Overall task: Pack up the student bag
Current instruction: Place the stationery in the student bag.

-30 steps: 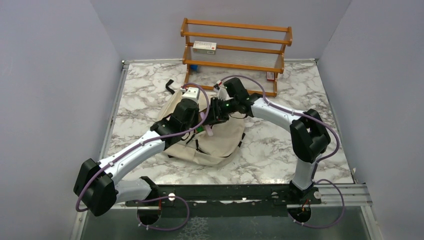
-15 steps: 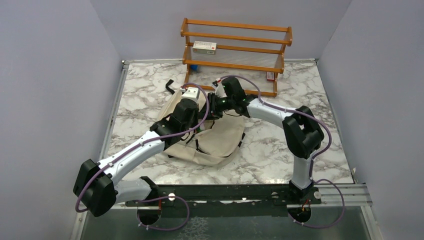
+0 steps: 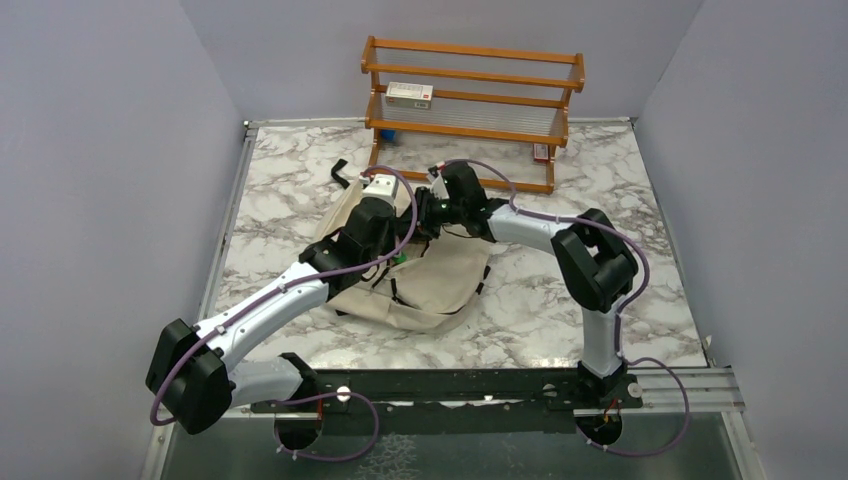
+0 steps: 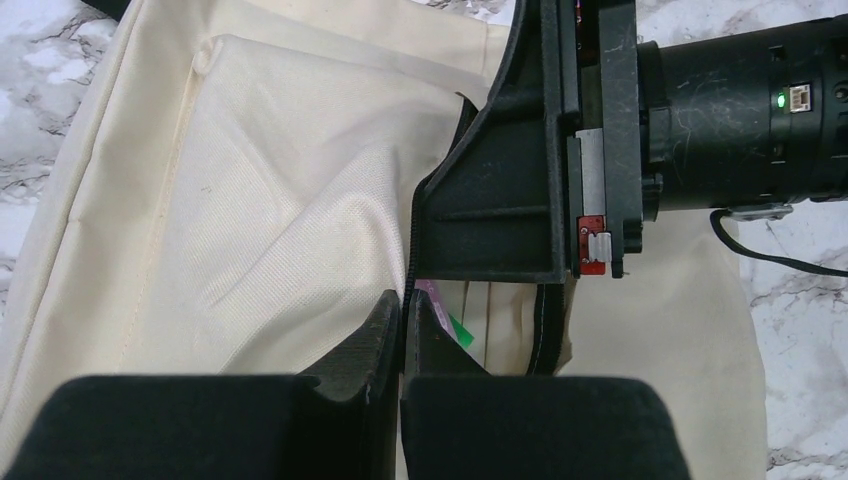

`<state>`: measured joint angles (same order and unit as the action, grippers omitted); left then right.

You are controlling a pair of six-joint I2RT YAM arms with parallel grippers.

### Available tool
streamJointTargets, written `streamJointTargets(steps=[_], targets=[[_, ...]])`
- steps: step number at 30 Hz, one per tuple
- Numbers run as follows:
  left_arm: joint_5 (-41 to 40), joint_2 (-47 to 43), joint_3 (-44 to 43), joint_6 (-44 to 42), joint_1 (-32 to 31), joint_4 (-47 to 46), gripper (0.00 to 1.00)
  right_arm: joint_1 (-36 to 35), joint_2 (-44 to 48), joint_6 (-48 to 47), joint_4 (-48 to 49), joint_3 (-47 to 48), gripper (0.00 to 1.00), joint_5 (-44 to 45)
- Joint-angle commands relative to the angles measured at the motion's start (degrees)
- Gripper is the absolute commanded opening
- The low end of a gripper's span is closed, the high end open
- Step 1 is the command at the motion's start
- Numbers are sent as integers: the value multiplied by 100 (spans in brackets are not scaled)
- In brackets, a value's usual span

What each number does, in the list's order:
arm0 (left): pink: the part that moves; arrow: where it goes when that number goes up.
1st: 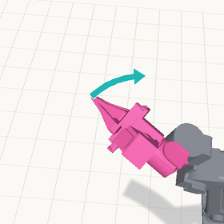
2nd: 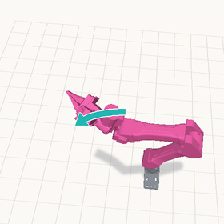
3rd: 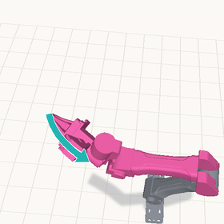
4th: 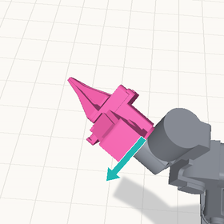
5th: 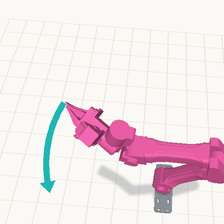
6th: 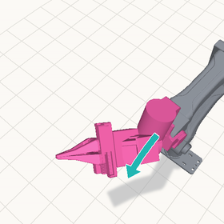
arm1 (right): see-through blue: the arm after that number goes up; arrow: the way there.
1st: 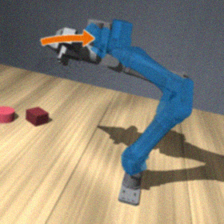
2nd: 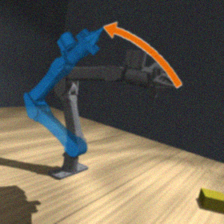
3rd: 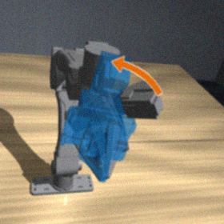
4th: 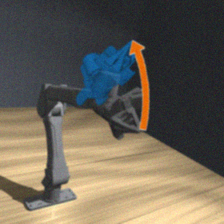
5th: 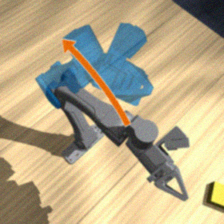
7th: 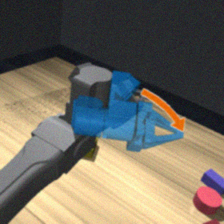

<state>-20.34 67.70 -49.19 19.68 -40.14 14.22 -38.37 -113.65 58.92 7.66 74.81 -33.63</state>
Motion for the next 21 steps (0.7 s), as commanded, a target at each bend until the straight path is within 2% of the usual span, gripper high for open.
streamJointTargets(steps=[1, 4, 9, 16, 21], targets=[[-93, -141, 11, 27, 6, -251, 0, -66, -111, -2, 468, -49, 26, 26], [-93, -111, -7, 27, 7, -257, 0, -74, 20, -46, 584, -226, 38, 42], [-93, -74, -12, 23, 11, -277, 0, -73, 204, -268, 373, -313, 46, 136], [-118, -103, 4, 2, 11, -273, 0, -74, 703, -611, 92, -599, 47, 445], [-104, -101, 28, 16, 7, -274, 0, -74, 1246, -1196, -552, -643, 47, 1061]])
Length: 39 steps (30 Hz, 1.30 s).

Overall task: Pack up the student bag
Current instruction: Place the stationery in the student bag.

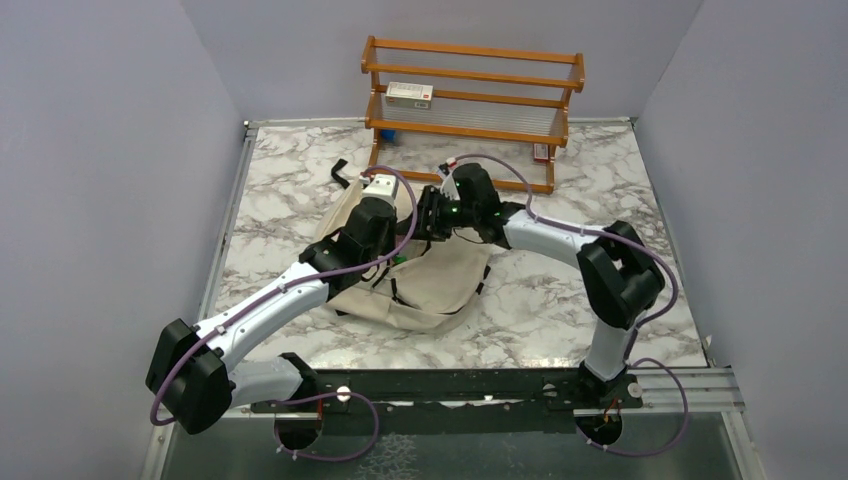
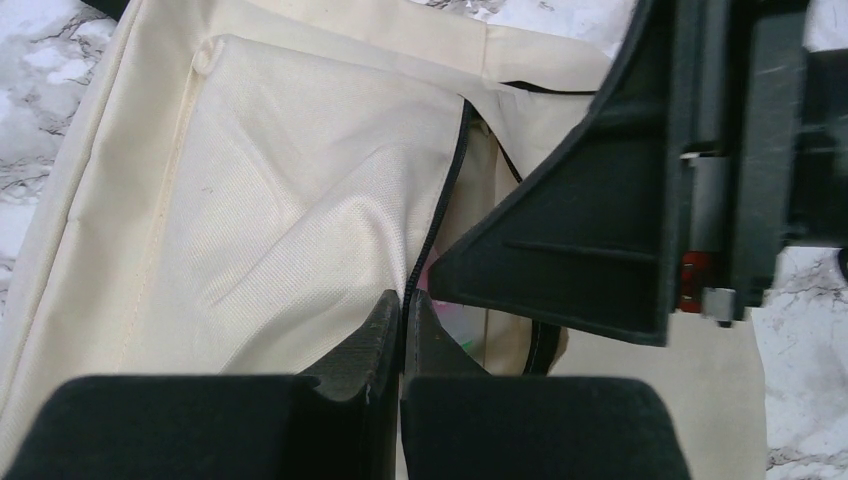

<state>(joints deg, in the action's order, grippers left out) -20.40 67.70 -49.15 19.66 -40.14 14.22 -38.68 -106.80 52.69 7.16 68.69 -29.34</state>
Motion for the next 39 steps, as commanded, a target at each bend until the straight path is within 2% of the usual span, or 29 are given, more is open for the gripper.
streamJointTargets(steps=[1, 6, 11, 15, 24, 26, 30, 36, 39], targets=[[-91, -100, 34, 20, 6, -275, 0, -44, 678, -695, -626, -65, 47, 796], [64, -77, 120, 100, 7, -344, 0, -39, 1107, -1149, -1170, -282, 47, 1603], [194, -103, 209, 219, 7, -355, 0, -37, 1140, -1455, -1664, -262, 48, 1987], [199, -121, 247, 240, 6, -381, 0, -39, 860, -1647, -2041, -28, 48, 1853], [421, -76, 334, 284, 7, -462, 0, -42, 338, -1658, -1910, 191, 47, 1262], [557, -95, 402, 269, 6, -497, 0, -43, 347, -1617, -1856, 174, 42, 1227], [925, -176, 582, 209, 6, -580, 0, -42, 495, -1534, -1744, 85, 22, 1338], [1629, -332, 852, 93, 6, -776, 0, -41, 682, -1463, -1550, 71, 6, 1471], [1904, -314, 934, 82, 6, -852, 0, -39, 642, -1456, -1503, 167, 2, 1391]])
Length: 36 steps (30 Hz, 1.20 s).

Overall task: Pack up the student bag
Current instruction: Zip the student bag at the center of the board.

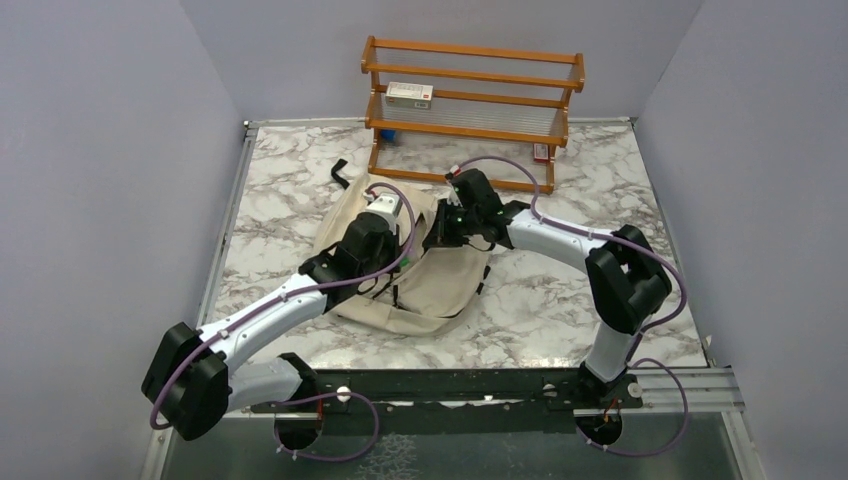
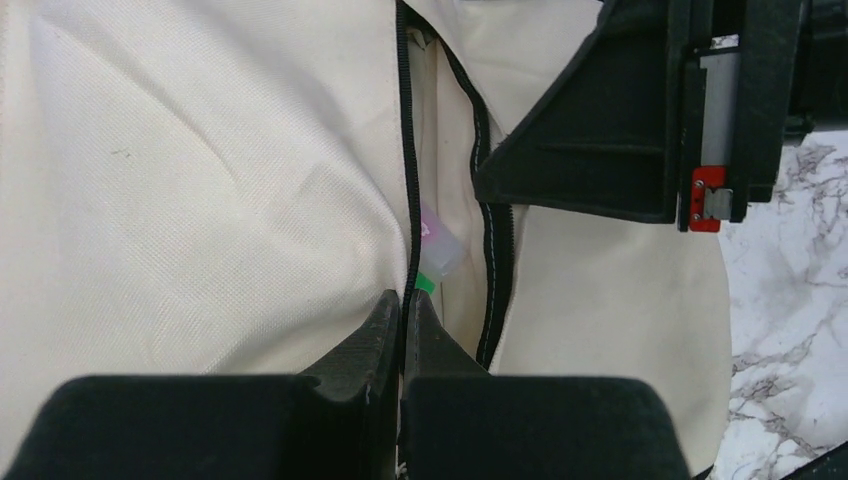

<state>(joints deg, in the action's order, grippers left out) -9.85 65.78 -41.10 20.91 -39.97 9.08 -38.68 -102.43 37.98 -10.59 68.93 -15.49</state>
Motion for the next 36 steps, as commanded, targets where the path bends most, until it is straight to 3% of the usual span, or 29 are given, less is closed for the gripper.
streamJointTargets(steps=[1, 5, 11, 16, 20, 25, 29, 33, 36], targets=[[925, -106, 163, -43, -11, -383, 0, -39, 180, 12, 293, 180, 1, -37], [1130, -48, 208, -18, -7, -475, 0, -39, 84, 21, 337, 319, 1, -201], [807, -112, 224, 30, -11, -458, 2, -41, 240, -57, 286, 235, 6, -47], [564, -239, 192, 144, -7, -374, 18, -35, 459, -258, 50, 134, 22, 216], [376, -444, 157, 265, -2, -345, 34, -35, 756, -453, 112, -78, 26, 366], [334, -580, 91, 335, 6, -347, 41, -40, 949, -596, 108, -146, 28, 370], [342, -523, 116, 326, 14, -344, 40, -35, 1005, -586, 95, -237, 28, 271], [456, -436, 238, 350, 13, -343, 24, -35, 1037, -506, 122, -362, 28, 181], [607, -359, 402, 376, 15, -456, 18, -35, 1062, -444, 215, -477, 27, 82]])
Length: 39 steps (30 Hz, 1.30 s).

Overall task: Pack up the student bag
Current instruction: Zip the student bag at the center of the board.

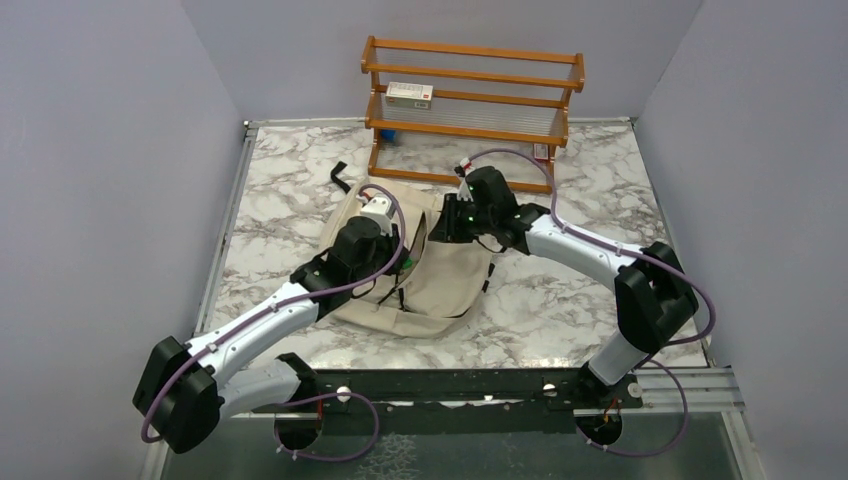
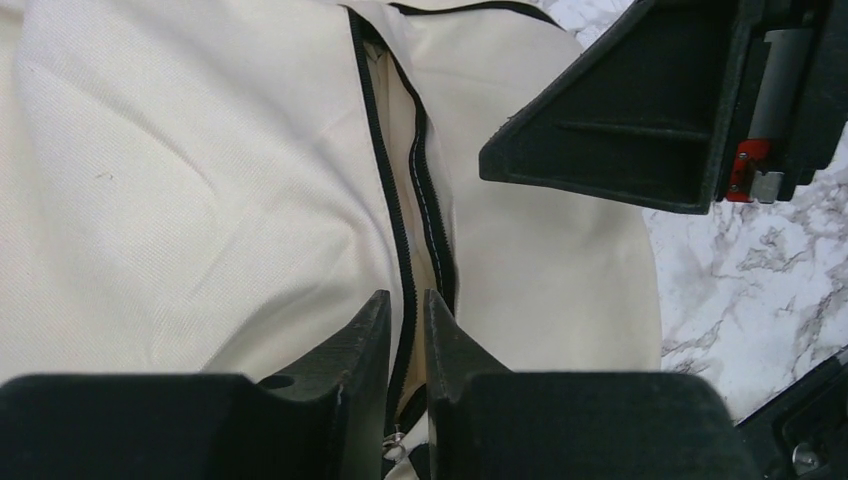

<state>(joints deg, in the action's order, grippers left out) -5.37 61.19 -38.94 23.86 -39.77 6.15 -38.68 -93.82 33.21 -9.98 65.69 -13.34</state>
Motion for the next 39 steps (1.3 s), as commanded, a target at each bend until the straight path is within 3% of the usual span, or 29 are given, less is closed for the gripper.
streamJointTargets(steps=[1, 8, 11, 16, 24, 27, 32, 39], targets=[[212, 132, 249, 105, -7, -231, 17, -35, 202, 58, 196, -187, 27, -173], [381, 322, 432, 242, -8, -524, 15, -36, 367, 39, 290, -346, 28, -179], [280, 247, 386, 258, -4, -462, 15, -35, 557, -125, 290, -415, 33, -46], [-219, -176, 218, 347, -5, -185, 17, -35, 883, -466, 373, -626, 42, 152], [-1220, -791, 139, 929, 174, 540, 22, -39, 1137, -1473, 347, -632, 43, -337], [-1091, -864, 179, 1208, 603, 763, 22, -146, 1073, -1737, 351, -556, 43, -667], [-78, -935, 331, 1354, 1904, 800, 22, -1019, 829, -2641, 369, -298, 42, -443], [162, -1105, 274, 1149, 2373, 876, 22, -1662, 795, -4041, 1602, -676, 53, -727]])
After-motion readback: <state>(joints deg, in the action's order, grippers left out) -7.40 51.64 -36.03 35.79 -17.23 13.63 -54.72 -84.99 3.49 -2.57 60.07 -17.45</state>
